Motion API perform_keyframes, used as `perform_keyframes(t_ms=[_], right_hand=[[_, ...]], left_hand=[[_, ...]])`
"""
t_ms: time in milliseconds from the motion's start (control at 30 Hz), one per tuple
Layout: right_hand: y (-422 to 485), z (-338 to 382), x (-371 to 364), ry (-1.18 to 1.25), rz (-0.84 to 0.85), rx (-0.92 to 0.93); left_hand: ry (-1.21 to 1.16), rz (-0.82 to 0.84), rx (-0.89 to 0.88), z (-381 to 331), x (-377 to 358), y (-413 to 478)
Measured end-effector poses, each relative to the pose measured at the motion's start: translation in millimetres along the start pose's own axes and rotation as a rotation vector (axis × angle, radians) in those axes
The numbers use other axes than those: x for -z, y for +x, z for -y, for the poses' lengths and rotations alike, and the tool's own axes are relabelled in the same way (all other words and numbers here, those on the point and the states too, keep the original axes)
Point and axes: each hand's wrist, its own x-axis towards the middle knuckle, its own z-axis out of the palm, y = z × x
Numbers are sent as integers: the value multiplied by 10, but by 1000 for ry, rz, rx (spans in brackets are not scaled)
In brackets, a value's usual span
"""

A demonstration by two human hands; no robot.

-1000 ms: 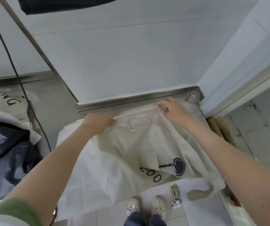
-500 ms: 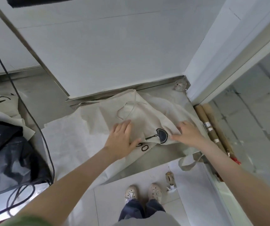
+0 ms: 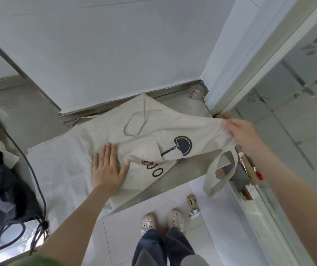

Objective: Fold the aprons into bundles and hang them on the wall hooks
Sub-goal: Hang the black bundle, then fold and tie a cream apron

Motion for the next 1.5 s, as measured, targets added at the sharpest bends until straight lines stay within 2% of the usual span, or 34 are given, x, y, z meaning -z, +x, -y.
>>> perform_keyframes(t_ms=[100,167,300,367,433,500,633,700,800,933,1000,1100,1200,1267,1367,1500], right_hand=[[36,62,104,35,57,45],[47,67,105,-86,126,120],[17,-32,68,-270,389,97],[-12,-123,40,-340,484,115],[-52,-186,26,-358,480,135],[-106,-234,37,-346,397,124],[-243,-481,168,-377,184,143],[-314,-686,242,-394,181,59],[-390,-1017,266,-334,192,-19],[-505,-1065,210,-46,107,-62],[-541,-1020,162,63,180,-88],[-544,-1005,-4,-53,243,-100],[-567,-1014,-214,-188,119,-125],[-606,-1012,-317,-215,21,-78],[-604,-984,-386,-241,-25,-20],[-565,-891,-329,-316,146,3]], left_hand=[[18,12,-34,121,-12,-53],[50,12,-69,202,-11,-92],[1,-26,-44,155,143,14],[-33,-123,-56,-145,269,156],[-63,-295,-227,-611,358,238],[-129,-420,-454,-1123,393,234],[-148,-303,-874,-1891,312,85],[-81,-192,-947,-2003,172,71],[94,-18,-842,-1955,-27,83],[255,-116,-778,-1851,-66,39],[264,-158,-671,-1811,-41,3],[223,-52,-409,-1743,-49,-64],[-46,12,28,-1723,-5,-89],[-141,109,191,-1674,14,-73],[-41,190,83,-1549,46,-64],[109,276,-99,-1420,168,-74]])
